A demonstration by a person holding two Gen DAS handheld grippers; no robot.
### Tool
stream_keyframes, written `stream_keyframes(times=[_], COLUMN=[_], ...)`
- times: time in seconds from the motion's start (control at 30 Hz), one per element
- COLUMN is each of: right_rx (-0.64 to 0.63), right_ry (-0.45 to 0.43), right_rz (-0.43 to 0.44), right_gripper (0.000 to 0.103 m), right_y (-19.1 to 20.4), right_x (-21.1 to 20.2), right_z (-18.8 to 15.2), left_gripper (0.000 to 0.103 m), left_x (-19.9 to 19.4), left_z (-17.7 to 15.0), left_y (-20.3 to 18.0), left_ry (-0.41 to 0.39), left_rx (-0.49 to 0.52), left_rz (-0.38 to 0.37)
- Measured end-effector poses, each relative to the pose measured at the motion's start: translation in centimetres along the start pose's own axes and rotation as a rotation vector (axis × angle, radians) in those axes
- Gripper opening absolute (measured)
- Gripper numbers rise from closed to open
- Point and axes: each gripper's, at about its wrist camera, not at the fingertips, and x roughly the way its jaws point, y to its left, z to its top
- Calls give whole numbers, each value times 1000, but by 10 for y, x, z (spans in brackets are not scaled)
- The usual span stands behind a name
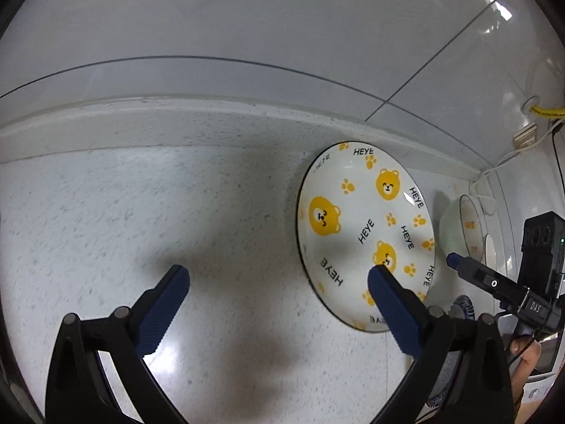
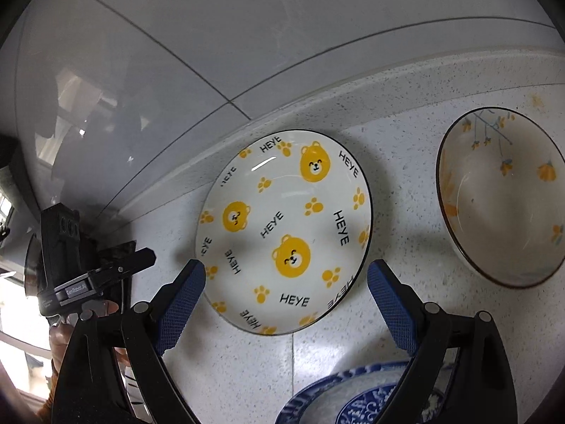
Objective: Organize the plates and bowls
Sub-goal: 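Move both tools to the second yellow-bear plate by the wall and pinch its rim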
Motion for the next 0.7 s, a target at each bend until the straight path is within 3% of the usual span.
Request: stream_keyframes(times=[0.07,0.27,0.4,0.57,0.7], right_rx=[3,-4,-11,-31,-52], right_ry=[13,43,61,77,99], right_rz=[-17,-38,-37,-49,-78], right_gripper=[90,90,90,90,84], right_y=[-2,-6,-6,-5,-4], right_x=[7,24,34,41,46], right_z=[3,12,17,19,20], left_gripper=[100,84,69,58,49], left_x=[10,39,55,64,68], left_z=[6,19,25,30,32], left_y=[-2,-6,-7,-9,-14], left_ry=[12,73,109,128,135], left_rx=[3,-11,-31,-37,-18], left_rz=[9,-19,-92,-139,-135])
